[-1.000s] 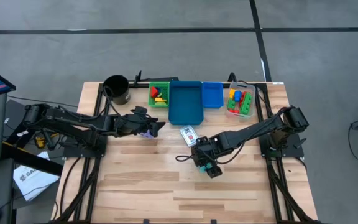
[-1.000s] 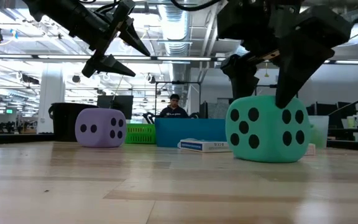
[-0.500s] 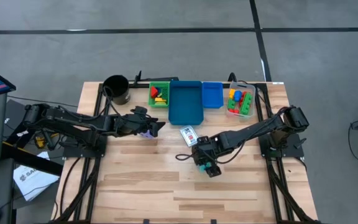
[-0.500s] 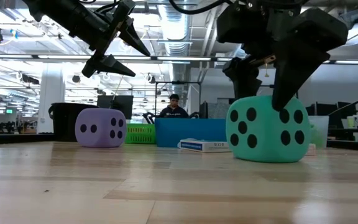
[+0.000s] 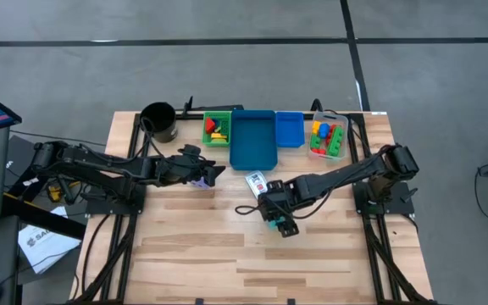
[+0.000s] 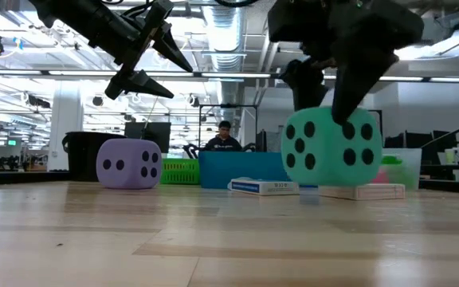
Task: Pick & Place Toys
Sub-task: Put the blue die into the blue bin
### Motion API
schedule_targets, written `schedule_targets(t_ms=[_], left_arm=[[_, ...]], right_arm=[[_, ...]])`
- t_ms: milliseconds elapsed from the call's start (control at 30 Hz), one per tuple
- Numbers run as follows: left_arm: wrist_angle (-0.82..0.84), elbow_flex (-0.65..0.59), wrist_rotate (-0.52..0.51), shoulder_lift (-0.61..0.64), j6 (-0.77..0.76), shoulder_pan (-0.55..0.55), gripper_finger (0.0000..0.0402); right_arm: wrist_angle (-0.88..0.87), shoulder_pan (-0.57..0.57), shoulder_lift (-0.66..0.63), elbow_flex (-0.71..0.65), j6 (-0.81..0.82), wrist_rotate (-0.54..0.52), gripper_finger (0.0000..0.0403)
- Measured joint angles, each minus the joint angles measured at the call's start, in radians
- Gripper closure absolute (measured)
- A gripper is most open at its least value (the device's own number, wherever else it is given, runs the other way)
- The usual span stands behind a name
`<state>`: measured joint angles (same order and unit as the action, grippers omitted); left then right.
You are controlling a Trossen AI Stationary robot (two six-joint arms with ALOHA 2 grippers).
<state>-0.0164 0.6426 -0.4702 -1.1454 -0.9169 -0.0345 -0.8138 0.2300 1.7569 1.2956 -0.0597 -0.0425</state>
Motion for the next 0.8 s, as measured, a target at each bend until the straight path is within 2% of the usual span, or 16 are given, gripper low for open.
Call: schedule_targets(t_ms=[233,433,800], left_arm=[[0.000,0.000,0.010,0.000,0.000,0.000,0.0117],[-0.010,0.000,0.035,0.000,-0.007,0.000,0.0117],[-0.010,0.000,0.038,0.000,-0.008,0.000,0.0117]], right_arm=[[-0.112,-0.039,0.000,0.110,0.008,-0.027,0.0066],[-0.132,-0.088,-0.002,0.237,0.021,-0.072,0.0067],[-0.132,-0.275,-0.004,0.461,0.001,-0.261,0.0066]])
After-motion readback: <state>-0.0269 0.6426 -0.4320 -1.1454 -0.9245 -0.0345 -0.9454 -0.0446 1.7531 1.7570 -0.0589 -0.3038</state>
